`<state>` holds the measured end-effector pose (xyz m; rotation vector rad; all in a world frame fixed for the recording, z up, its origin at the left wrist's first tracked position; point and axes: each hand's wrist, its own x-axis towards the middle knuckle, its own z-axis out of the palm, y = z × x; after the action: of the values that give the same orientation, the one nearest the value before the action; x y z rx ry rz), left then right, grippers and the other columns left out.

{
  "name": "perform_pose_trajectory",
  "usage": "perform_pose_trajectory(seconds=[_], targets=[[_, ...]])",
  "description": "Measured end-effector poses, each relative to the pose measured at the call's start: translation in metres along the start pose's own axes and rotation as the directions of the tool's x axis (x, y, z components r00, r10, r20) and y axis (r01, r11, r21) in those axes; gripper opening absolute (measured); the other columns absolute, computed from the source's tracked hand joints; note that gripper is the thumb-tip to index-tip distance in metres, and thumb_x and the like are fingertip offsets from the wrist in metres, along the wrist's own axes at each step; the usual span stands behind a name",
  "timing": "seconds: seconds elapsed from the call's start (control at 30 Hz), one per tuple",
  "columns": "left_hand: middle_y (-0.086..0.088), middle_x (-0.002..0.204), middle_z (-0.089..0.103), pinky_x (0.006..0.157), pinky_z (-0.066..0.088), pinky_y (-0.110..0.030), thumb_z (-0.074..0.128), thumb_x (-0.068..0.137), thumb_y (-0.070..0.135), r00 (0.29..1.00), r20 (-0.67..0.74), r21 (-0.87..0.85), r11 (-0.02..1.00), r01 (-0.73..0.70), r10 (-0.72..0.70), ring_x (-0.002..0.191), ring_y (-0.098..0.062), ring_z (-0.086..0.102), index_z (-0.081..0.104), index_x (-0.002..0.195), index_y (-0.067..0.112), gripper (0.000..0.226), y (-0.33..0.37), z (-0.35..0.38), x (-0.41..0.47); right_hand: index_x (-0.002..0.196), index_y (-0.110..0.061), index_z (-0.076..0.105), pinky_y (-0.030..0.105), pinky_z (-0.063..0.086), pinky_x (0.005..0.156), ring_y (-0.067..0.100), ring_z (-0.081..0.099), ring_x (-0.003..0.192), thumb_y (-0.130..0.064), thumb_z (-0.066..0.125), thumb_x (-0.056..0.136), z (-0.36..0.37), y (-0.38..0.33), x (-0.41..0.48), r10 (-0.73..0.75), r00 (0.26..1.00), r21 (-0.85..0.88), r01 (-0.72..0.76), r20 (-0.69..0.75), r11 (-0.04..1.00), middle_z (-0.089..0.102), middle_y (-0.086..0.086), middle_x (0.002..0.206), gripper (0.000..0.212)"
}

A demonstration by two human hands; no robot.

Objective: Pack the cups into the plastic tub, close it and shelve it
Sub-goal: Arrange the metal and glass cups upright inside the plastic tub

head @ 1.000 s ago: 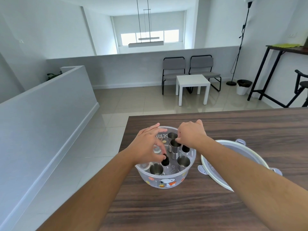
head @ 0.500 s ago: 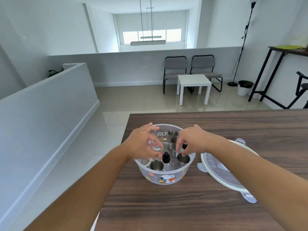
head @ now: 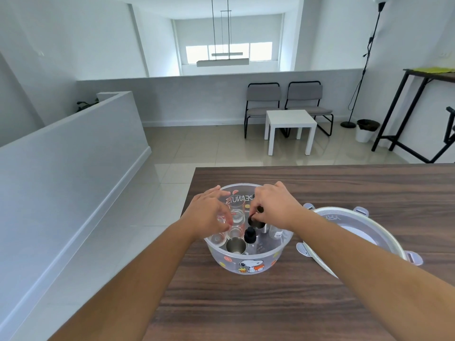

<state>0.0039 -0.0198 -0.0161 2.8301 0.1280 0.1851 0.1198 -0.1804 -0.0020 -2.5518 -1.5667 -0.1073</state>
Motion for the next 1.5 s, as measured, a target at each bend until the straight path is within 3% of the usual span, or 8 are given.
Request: perform_pose_trajectory(seconds=[0.3, 0.47, 0.6, 0.83, 1.07, 1.17, 1.33, 1.5], targets=[[0.009, 0.144, 0.040, 0.111, 0.015, -0.037, 0.071, 0.073, 0.032, 0.998, -0.058, -0.087, 0.996, -0.017, 0.012, 0.140, -0.010, 0.018, 0.070, 0.080, 0.040, 0.011, 0.003, -0.003, -0.008, 0.091, -0.031, 0.069, 0.037, 0.029, 0.087, 0.015, 0.050, 0.098, -0.036, 0.063, 0.083, -0.005, 0.005, 0.001, 0.062, 0.997, 0.015, -0.061, -0.037, 0.998, 0.046, -0.010, 0.086, 0.012], [0.012, 0.145, 0.037, 0.113, 0.015, -0.044, 0.073, 0.069, 0.046, 0.997, 0.021, -0.084, 0.994, -0.069, 0.071, 0.141, -0.007, 0.012, 0.069, 0.080, 0.042, 0.012, 0.004, -0.008, -0.018, 0.087, -0.032, 0.068, 0.032, 0.036, 0.082, 0.008, 0.051, 0.080, -0.044, 0.062, 0.082, -0.030, 0.028, -0.017, 0.122, 0.992, 0.093, -0.120, -0.013, 0.988, 0.048, -0.017, 0.074, 0.015], [0.012, 0.147, 0.035, 0.113, 0.014, -0.046, 0.074, 0.068, 0.045, 0.996, 0.067, -0.047, 0.997, -0.060, 0.063, 0.142, -0.009, 0.008, 0.071, 0.078, 0.039, 0.013, 0.007, -0.006, -0.019, 0.085, -0.028, 0.068, 0.030, 0.047, 0.076, 0.010, 0.057, 0.083, -0.041, 0.065, 0.079, -0.035, 0.031, -0.030, 0.144, 0.980, 0.080, -0.156, 0.139, 0.985, 0.062, -0.013, 0.085, 0.015], [0.013, 0.147, 0.035, 0.113, 0.015, -0.046, 0.075, 0.068, 0.043, 0.996, 0.062, 0.020, 0.998, -0.065, 0.063, 0.141, -0.009, 0.011, 0.072, 0.074, 0.037, 0.009, 0.011, -0.004, -0.017, 0.090, -0.023, 0.070, 0.024, 0.038, 0.060, 0.011, 0.054, 0.073, -0.027, 0.072, 0.076, -0.024, 0.027, -0.030, 0.188, 0.976, 0.098, -0.200, 0.113, 0.975, 0.058, -0.013, 0.074, 0.014], [0.013, 0.146, 0.037, 0.112, 0.010, -0.039, 0.073, 0.069, 0.036, 0.999, 0.007, 0.064, 0.997, -0.051, 0.051, 0.141, -0.008, 0.010, 0.072, 0.072, 0.033, 0.004, 0.013, 0.000, -0.017, 0.077, -0.023, 0.072, 0.009, 0.033, 0.048, -0.002, 0.053, 0.059, -0.023, 0.074, 0.075, -0.028, 0.027, -0.038, 0.138, 0.977, 0.185, -0.167, 0.162, 0.969, 0.063, -0.014, 0.068, 0.003], [0.012, 0.147, 0.036, 0.112, 0.010, -0.038, 0.072, 0.071, 0.035, 0.999, -0.015, 0.091, 0.995, -0.038, 0.039, 0.141, -0.008, 0.010, 0.072, 0.072, 0.031, 0.004, 0.012, -0.001, -0.018, 0.076, -0.022, 0.074, 0.003, 0.036, 0.050, -0.003, 0.054, 0.059, -0.023, 0.078, 0.072, -0.028, 0.016, -0.042, 0.050, 0.972, 0.267, -0.111, 0.228, 0.957, 0.062, -0.015, 0.064, 0.006], [0.011, 0.148, 0.036, 0.112, 0.012, -0.040, 0.070, 0.073, 0.034, 1.000, -0.024, 0.103, 0.995, -0.018, 0.020, 0.142, -0.010, 0.010, 0.072, 0.074, 0.032, 0.003, 0.010, -0.006, -0.021, 0.076, -0.024, 0.072, 0.009, 0.037, 0.050, -0.001, 0.049, 0.053, -0.031, 0.078, 0.071, -0.026, 0.000, -0.045, -0.032, 0.967, 0.353, -0.061, 0.252, 0.934, 0.067, -0.004, 0.070, 0.010], [0.009, 0.148, 0.036, 0.113, 0.015, -0.041, 0.069, 0.073, 0.034, 0.999, -0.039, 0.125, 0.992, 0.001, 0.003, 0.142, -0.012, 0.011, 0.072, 0.074, 0.032, 0.004, 0.010, -0.008, -0.023, 0.090, -0.028, 0.069, 0.017, 0.041, 0.057, 0.000, 0.052, 0.060, -0.041, 0.070, 0.078, -0.032, -0.008, -0.035, -0.031, 0.984, 0.344, -0.032, 0.175, 0.938, 0.068, -0.008, 0.074, 0.017]])
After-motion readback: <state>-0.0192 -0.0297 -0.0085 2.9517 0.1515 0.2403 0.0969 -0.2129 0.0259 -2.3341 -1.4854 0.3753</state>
